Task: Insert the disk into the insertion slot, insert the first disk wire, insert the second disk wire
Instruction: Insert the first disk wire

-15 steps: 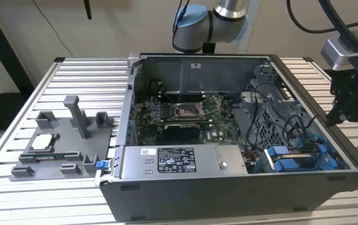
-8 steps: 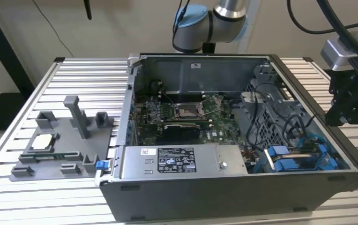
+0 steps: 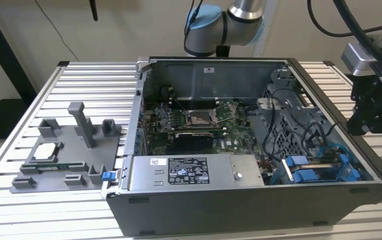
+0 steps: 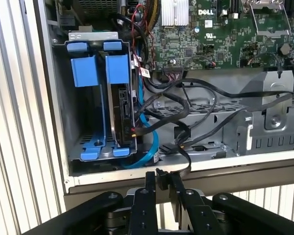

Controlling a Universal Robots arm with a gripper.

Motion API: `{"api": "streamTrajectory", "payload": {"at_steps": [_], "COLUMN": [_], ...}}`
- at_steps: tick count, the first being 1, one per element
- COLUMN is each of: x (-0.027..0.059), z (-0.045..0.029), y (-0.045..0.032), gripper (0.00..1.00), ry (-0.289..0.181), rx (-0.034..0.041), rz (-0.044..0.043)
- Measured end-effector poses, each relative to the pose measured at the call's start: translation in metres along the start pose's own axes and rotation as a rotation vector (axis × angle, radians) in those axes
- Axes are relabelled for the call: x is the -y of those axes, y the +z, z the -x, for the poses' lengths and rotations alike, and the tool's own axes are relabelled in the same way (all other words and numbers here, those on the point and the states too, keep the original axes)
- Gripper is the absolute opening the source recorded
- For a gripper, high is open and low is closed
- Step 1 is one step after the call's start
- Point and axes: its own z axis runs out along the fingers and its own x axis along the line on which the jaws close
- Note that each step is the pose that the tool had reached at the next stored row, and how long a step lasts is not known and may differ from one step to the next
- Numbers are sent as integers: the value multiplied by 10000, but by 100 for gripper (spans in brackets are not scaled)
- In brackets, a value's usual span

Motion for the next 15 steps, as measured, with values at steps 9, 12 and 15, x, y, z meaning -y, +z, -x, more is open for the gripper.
{"api": "streamTrajectory", "payload": {"at_steps": [9,12,15], "x": [-3,-4,-4], "z": [-4,-7,-8], "y": [27,34,36], "gripper": [100,100,100], "ry": [858,1092,1174], "rx": [35,45,41], "rz": [-74,-89,-99]}}
